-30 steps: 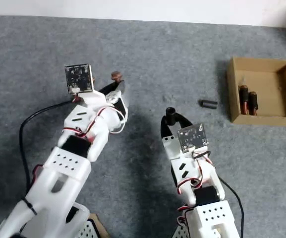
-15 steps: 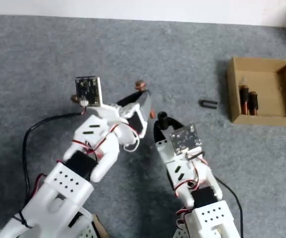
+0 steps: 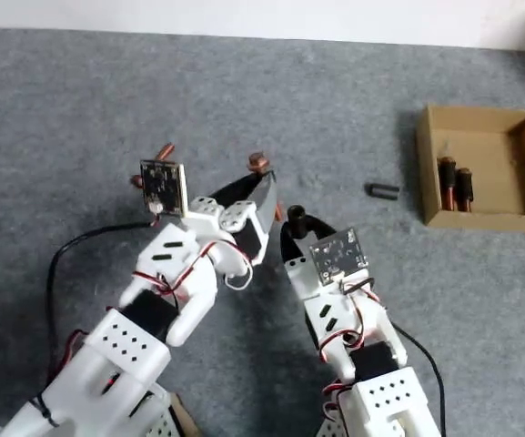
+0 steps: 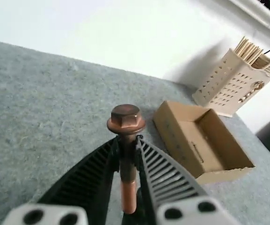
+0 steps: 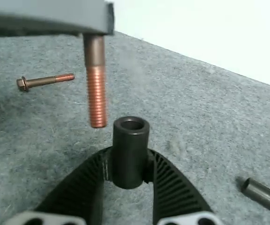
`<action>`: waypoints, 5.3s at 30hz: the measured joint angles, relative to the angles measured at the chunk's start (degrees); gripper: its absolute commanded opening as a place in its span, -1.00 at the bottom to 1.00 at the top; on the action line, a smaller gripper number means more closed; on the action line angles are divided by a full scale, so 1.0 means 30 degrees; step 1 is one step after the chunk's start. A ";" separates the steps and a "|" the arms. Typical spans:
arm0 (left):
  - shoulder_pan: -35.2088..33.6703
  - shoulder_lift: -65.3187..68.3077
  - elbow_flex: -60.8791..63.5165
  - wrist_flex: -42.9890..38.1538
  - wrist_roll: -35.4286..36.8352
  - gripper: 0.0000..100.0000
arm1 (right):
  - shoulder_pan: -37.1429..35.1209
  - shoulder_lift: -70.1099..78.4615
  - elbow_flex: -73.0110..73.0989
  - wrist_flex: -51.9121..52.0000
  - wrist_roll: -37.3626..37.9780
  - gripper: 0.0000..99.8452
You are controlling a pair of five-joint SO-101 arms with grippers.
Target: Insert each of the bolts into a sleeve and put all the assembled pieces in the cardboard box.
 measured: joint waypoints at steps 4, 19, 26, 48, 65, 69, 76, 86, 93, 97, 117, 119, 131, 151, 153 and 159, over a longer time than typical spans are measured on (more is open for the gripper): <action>0.0498 0.0000 0.0088 -0.0440 -0.0322 -0.99 | -0.0322 0.0000 0.0000 0.0029 0.0000 -0.99; 0.0733 0.0000 0.0088 -0.0557 -0.1026 -0.99 | -0.1084 0.0000 0.0000 0.0410 0.0147 -0.99; 0.0703 -0.0498 0.0088 -0.0557 -0.1055 -0.99 | -0.1172 0.0000 0.0000 0.0410 0.0147 -0.99; 0.0674 -0.1495 0.2168 -0.2051 -0.2315 -0.99 | -0.1172 0.0029 0.0000 0.0410 0.0147 -0.99; 0.0674 -0.1495 0.2901 -0.3810 -0.2315 -0.99 | -0.1172 0.0000 0.0000 0.0410 0.0147 -0.99; 0.0674 -0.1495 0.2901 -0.3810 -0.2315 -0.99 | -0.1172 0.0000 0.0000 0.0410 0.0147 -0.99; 0.0234 -0.1495 0.2901 -0.4484 -0.2315 -0.99 | -0.1289 0.0000 0.0000 -0.0615 0.0147 -0.99; -0.0234 -0.1495 0.2901 -0.4630 -0.2315 -0.99 | -0.1553 0.0000 0.0000 -0.0908 0.0147 -0.99; -0.0176 -0.1495 0.2901 -0.4689 -0.2403 -0.99 | -0.2081 0.0000 0.0000 -0.0908 0.0147 -0.99; 0.0117 -0.1495 0.2901 -0.4689 -0.2403 -0.99 | -0.2081 0.0000 0.0000 -0.0908 0.0147 -0.99; 0.0322 -0.1670 0.3077 -0.3048 -0.2286 -0.99 | -0.1524 0.0029 0.0000 -0.0908 0.0147 -0.99; 0.0322 -0.1670 0.3077 -0.3048 -0.2286 -0.99 | -0.1524 0.0029 0.0000 -0.0908 0.0147 -0.99; 0.1875 -0.1670 0.3077 -0.0674 -0.3956 -0.98 | -0.1084 0.0000 0.0029 -0.0908 0.0176 -0.99; 0.1348 -0.1700 0.1114 0.4513 -0.2374 -0.20 | -0.0557 0.0029 0.0029 -0.0908 0.0176 -0.99; 0.0615 -0.1700 0.1114 0.4513 -0.2139 -0.20 | -0.0117 0.0029 0.0029 -0.0908 0.0176 -0.99; -0.0645 -0.1700 0.0469 0.4513 -0.1201 -0.20 | 0.1260 0.0029 0.0029 -0.1817 0.0176 -0.99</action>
